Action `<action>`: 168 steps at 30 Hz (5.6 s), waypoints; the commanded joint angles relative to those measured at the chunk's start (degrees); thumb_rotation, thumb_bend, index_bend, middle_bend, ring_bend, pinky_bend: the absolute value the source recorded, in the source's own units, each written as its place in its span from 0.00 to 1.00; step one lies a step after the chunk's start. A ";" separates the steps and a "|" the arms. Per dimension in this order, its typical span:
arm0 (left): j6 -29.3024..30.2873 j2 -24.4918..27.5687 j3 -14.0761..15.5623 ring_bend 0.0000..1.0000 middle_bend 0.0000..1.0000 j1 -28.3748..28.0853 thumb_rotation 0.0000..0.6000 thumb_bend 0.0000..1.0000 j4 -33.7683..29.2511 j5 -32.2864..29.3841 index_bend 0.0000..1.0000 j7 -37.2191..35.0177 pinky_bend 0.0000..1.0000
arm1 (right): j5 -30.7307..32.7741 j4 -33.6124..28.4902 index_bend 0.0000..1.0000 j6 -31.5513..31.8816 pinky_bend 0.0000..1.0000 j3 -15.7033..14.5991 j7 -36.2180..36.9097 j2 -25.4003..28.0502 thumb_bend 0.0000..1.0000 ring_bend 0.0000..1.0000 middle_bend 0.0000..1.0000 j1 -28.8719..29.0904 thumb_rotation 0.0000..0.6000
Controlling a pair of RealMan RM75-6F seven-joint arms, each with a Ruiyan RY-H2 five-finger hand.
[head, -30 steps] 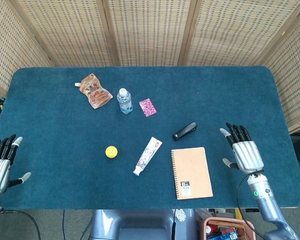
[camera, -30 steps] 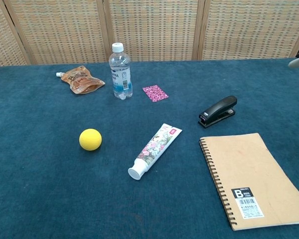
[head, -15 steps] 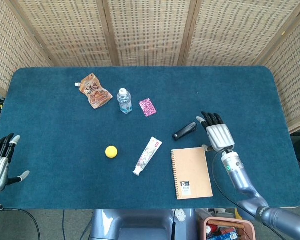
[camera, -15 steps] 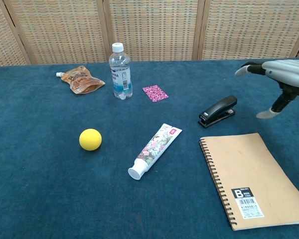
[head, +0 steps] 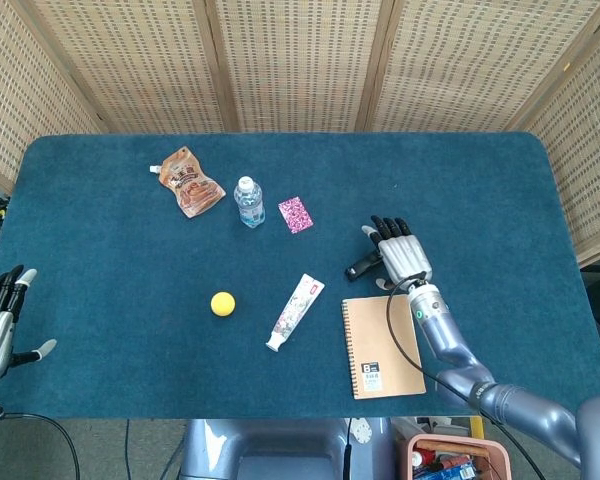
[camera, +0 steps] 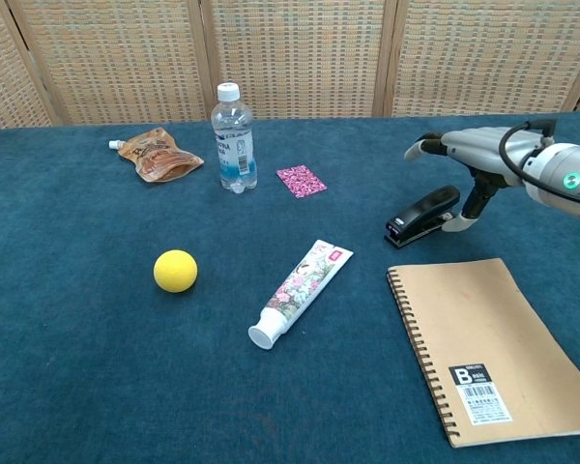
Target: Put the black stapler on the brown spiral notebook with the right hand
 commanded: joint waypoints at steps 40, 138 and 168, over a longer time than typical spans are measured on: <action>-1.14 -0.37 0.06 0.00 0.00 -0.46 1.00 0.16 0.60 -1.02 0.00 -0.16 0.00 | -2.86 12.46 0.73 1.24 0.61 -4.15 6.17 -7.26 0.17 0.47 0.63 3.62 1.00; 2.75 1.42 2.00 0.00 0.00 0.65 1.00 0.16 -2.29 5.46 0.00 -3.57 0.00 | 12.23 -36.45 0.61 12.67 0.30 -22.83 -56.49 10.94 0.16 0.18 0.32 11.71 1.00; 3.25 2.10 1.97 0.00 0.00 0.90 1.00 0.16 -2.58 5.72 0.00 -4.82 0.00 | 20.61 -38.15 0.28 22.64 0.02 -25.77 -65.89 8.31 0.05 0.00 0.00 13.63 1.00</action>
